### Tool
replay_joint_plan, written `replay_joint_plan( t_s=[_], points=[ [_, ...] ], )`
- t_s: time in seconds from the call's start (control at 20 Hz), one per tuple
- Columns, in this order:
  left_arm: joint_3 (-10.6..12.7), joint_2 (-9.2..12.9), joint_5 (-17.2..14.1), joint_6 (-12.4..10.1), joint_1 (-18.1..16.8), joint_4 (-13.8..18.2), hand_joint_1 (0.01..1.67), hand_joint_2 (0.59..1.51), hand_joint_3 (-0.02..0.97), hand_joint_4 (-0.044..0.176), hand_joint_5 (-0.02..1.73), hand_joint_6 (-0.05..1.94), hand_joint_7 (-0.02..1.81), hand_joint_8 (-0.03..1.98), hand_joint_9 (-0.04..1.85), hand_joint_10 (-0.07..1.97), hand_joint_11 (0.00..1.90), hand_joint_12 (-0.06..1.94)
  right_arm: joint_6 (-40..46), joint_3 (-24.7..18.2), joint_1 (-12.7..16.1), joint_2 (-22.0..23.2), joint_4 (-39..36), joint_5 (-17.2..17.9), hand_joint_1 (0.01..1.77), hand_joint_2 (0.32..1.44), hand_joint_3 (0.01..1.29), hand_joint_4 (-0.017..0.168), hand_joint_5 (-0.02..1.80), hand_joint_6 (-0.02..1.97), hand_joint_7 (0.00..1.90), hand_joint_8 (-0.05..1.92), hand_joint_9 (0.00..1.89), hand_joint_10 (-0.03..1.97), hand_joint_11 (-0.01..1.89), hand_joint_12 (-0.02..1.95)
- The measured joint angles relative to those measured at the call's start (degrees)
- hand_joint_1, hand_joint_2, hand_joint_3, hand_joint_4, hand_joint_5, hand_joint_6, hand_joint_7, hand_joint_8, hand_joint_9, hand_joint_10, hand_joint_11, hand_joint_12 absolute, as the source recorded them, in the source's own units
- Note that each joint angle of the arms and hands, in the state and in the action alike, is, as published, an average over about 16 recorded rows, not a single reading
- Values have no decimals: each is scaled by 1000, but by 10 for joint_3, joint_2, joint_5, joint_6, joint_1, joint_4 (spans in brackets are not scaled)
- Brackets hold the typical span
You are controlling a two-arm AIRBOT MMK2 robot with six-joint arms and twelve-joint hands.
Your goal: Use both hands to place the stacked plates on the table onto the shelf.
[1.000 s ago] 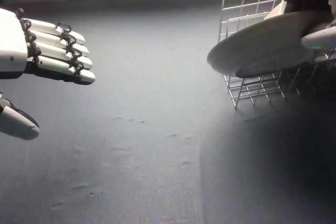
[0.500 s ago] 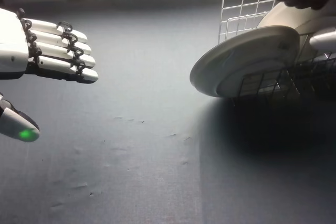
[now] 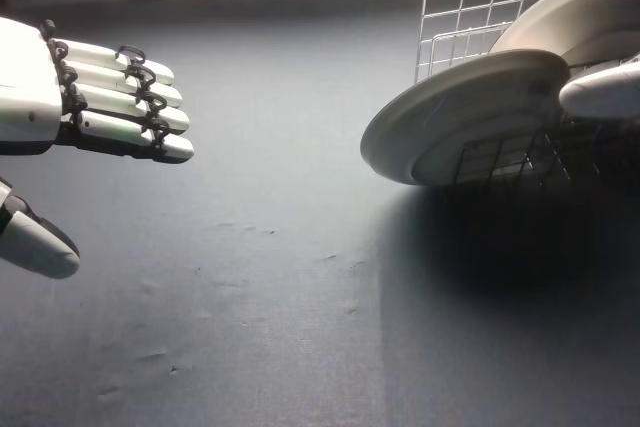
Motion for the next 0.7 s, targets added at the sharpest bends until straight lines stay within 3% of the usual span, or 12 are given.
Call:
replay_joint_plan(
  t_s=[0.35, 0.7],
  points=[
    [-23, 1, -17, 11, -2, -2, 13, 1088, -5, 5, 145, 2, 94, 13, 36, 8, 20, -7, 0, -1, -1, 0, -59, 23, 750, 929, 20, -4, 103, 18, 93, 2, 107, 11, 12, 496],
    [-54, 3, -35, 27, -9, -1, 13, 1088, -5, 5, 139, 2, 91, 13, 37, 8, 19, -2, 0, -2, -1, -2, -136, 52, 723, 911, 19, -4, 105, 18, 84, 1, 98, 11, 12, 498]
  ],
)
